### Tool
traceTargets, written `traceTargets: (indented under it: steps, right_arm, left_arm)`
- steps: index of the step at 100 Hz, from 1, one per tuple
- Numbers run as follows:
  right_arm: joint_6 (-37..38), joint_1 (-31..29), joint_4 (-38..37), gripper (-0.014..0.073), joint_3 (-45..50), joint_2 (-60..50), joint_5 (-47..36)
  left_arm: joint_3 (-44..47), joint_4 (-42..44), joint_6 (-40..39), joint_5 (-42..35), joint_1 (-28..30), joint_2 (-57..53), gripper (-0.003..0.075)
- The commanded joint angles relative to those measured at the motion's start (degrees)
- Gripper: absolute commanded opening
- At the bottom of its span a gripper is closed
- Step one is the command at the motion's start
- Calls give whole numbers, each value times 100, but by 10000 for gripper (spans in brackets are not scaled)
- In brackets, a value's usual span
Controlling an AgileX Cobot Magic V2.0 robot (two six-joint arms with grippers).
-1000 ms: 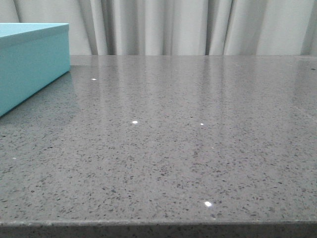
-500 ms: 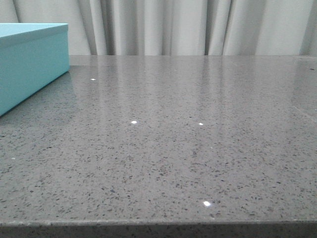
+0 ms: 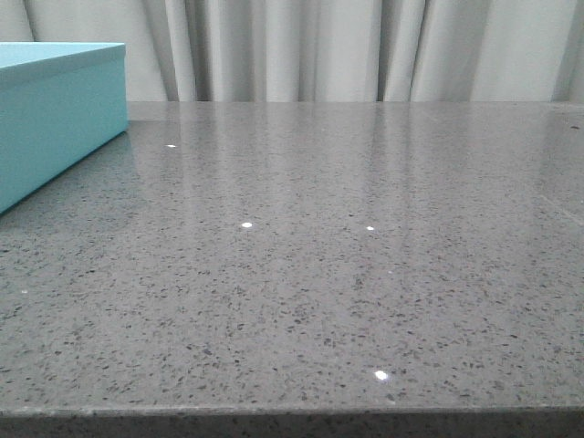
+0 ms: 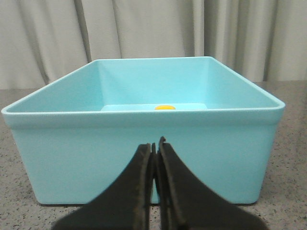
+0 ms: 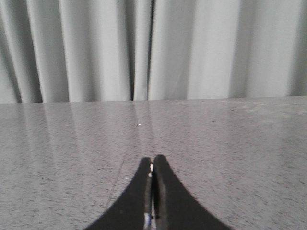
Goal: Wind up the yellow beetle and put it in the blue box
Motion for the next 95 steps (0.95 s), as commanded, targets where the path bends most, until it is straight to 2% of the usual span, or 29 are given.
traceTargets:
  steps: [1, 11, 47, 95]
  right_arm:
    - [-21, -175, -60, -66, -100, -152, -278]
    - [-21, -287, -60, -66, -100, -571, 123]
    - [-21, -284, -60, -66, -94, -536, 925]
    - [-21, -284, -60, -66, -94, -536, 925]
  left_arm:
    - [246, -57, -4, -442, 0, -174, -20]
    - [246, -57, -4, -442, 0, -174, -20]
    - [246, -57, -4, -442, 0, -174, -20]
    - [246, -57, -4, -442, 0, -174, -20]
